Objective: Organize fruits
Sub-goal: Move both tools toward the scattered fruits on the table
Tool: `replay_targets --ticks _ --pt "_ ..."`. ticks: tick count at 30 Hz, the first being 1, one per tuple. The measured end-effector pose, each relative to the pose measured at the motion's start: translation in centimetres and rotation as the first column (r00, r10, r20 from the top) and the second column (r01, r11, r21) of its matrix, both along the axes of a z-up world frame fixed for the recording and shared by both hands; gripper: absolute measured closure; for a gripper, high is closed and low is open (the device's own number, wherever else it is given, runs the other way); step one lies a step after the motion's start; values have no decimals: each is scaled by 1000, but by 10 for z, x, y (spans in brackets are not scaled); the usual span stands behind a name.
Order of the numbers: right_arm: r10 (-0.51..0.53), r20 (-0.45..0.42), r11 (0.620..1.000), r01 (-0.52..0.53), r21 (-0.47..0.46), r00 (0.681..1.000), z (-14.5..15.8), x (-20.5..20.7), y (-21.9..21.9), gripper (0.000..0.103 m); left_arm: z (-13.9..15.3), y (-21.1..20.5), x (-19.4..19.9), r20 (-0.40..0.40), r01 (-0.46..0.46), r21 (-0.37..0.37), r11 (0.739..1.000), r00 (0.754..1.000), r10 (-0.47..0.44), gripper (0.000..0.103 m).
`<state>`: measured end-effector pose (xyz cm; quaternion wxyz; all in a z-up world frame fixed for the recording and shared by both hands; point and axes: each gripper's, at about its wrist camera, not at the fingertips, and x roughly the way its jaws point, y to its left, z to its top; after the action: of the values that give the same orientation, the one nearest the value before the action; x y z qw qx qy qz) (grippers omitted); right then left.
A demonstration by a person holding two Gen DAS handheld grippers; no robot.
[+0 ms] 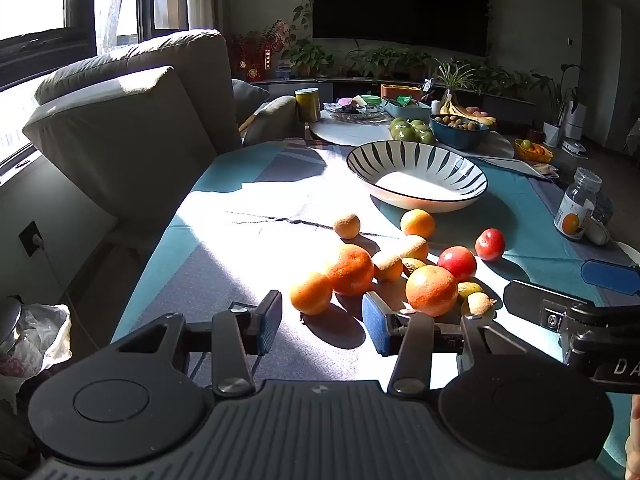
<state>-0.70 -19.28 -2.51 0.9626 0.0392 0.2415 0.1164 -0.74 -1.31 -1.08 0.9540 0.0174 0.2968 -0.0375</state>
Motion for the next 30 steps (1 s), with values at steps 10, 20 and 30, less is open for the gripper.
replay_targets --ticks 10,20,30 --pt "4 -8 1000 -4 -1 1000 -1 0 2 20 -1 2 1 -1 -3 5 1000 1000 3 61" --pt "43 -6 999 -43 -5 999 -4 1 5 20 -1 5 1 -3 -11 4 1000 1000 11 61" --pt "60 -8 998 -61 -27 998 -5 2 7 20 -3 5 1 2 -15 22 1000 1000 15 61"
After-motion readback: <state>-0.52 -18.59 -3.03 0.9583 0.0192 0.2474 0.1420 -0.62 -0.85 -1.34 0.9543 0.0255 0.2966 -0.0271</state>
